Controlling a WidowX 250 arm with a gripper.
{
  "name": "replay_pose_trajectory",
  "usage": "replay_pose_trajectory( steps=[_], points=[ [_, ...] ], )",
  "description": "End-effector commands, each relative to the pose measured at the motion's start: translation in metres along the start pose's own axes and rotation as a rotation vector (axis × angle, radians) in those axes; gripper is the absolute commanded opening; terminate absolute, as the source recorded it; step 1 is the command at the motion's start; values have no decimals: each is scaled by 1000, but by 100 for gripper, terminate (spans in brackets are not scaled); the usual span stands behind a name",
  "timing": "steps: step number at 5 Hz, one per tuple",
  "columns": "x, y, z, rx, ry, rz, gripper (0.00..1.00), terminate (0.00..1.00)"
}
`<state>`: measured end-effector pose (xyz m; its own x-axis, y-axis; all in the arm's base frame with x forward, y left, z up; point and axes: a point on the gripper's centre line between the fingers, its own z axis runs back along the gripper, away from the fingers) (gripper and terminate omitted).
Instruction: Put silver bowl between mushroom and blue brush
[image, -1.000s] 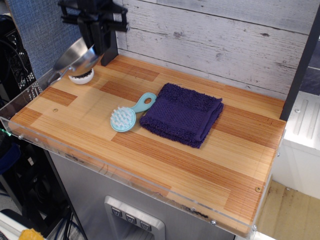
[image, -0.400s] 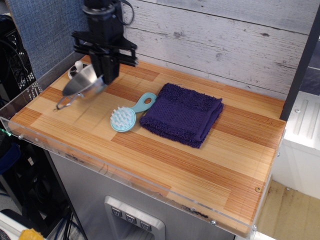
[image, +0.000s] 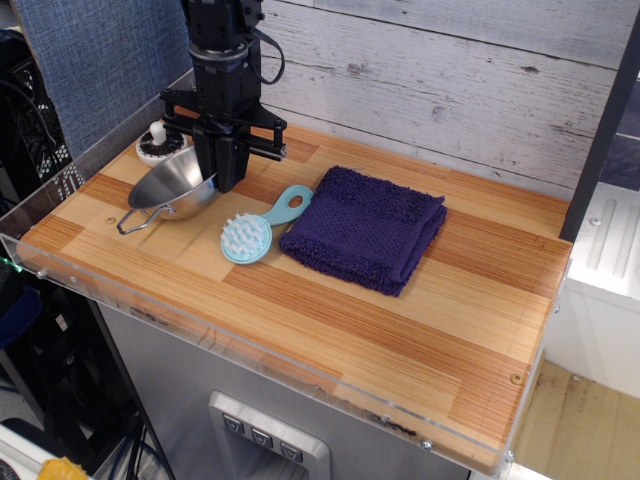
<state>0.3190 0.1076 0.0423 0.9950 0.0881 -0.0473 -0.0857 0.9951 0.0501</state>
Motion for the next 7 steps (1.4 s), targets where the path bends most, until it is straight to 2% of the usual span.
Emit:
replay_pose_trajectory(
  steps=[1,2,3,5,6,7],
  points=[
    [-2,7,2,-11,19,-28,0,0],
    [-6,4,13,-12,-18,-43,100,0],
    [-10,1,35,-37,-88,-66,100,0],
    [-18,9,98,-119,-247,-42,100,0],
    [-21,9,116,-80,-266,-50,100,0],
    [-23,6,119,-66,-241,-64,100,0]
  ],
)
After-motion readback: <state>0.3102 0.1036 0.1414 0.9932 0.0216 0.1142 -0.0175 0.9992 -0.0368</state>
